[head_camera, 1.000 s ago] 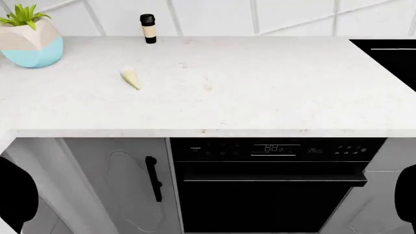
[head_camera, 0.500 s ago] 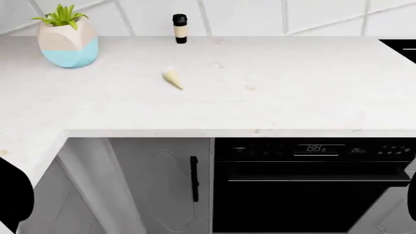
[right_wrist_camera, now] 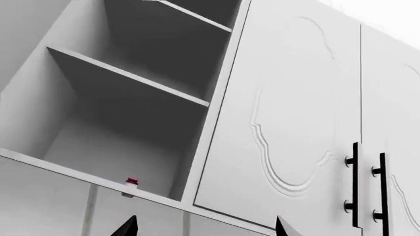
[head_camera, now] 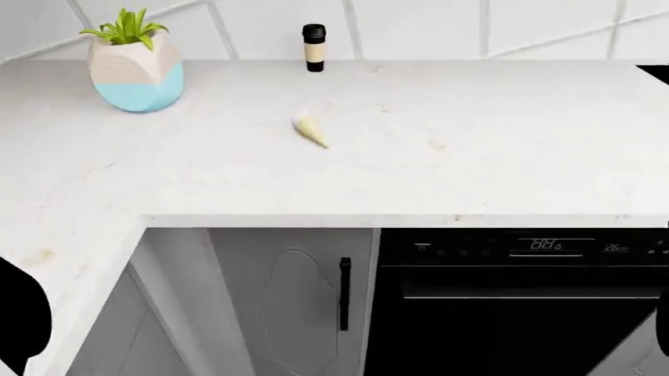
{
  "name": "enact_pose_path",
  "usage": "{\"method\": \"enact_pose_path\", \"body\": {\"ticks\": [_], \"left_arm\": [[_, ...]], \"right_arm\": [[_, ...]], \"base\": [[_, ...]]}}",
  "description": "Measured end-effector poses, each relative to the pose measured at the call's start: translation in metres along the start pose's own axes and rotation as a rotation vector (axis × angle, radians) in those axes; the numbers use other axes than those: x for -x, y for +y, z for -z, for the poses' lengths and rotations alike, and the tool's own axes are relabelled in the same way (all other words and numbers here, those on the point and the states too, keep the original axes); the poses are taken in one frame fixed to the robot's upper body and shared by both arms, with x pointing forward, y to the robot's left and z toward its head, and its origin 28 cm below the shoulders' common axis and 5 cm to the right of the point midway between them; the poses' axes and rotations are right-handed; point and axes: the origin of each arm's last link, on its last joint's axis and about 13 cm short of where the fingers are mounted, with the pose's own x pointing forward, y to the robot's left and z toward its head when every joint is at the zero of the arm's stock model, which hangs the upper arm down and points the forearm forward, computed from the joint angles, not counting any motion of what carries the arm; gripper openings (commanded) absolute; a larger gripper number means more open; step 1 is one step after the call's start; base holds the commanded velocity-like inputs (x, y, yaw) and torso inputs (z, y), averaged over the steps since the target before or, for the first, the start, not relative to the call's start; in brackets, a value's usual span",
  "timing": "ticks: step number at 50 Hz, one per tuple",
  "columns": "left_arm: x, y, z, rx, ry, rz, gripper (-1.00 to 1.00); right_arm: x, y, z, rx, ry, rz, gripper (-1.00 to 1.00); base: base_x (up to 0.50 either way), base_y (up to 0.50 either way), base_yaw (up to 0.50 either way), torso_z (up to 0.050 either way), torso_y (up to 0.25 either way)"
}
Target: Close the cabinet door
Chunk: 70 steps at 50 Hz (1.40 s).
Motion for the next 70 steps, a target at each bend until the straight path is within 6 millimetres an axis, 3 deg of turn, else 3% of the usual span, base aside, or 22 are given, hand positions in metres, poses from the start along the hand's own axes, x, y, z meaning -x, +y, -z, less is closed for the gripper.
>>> {"method": "enact_pose_path", "body": {"ticks": [10, 20, 31, 48, 60, 70], "left_arm": [[0.0, 0.001, 0.001, 0.001, 0.004, 0.0, 1.0], [0.015, 0.003, -0.028, -0.039, -0.188, -0.04, 1.0], [0.016, 0.004, -0.032, -0.041, -0.214, -0.05, 1.0], [0.014, 0.004, -0.028, -0.03, -0.181, -0.044, 1.0], [0.016, 0.006, -0.01, 0.013, -0.039, -0.012, 1.0], [0.028, 0.011, -0.021, 0.06, -0.009, 0.007, 1.0]], "right_arm": [[0.0, 0.001, 0.001, -0.009, 0.015, -0.008, 1.0], [0.0, 0.001, 0.0, -0.012, 0.021, -0.013, 1.0], [0.0, 0.001, 0.0, -0.013, 0.023, -0.016, 1.0], [0.001, 0.001, 0.0, -0.007, 0.006, -0.009, 1.0], [0.003, 0.001, 0.0, -0.003, -0.003, -0.005, 1.0], [0.002, 0.002, 0.0, 0.003, 0.0, -0.004, 1.0]], "base": [[0.5, 0.0, 0.0, 0.0, 0.0], [0.5, 0.0, 0.0, 0.0, 0.0], [0.5, 0.0, 0.0, 0.0, 0.0], [0.0, 0.0, 0.0, 0.001, 0.0], [0.0, 0.0, 0.0, 0.0, 0.0], [0.0, 0.0, 0.0, 0.0, 0.0]]}}
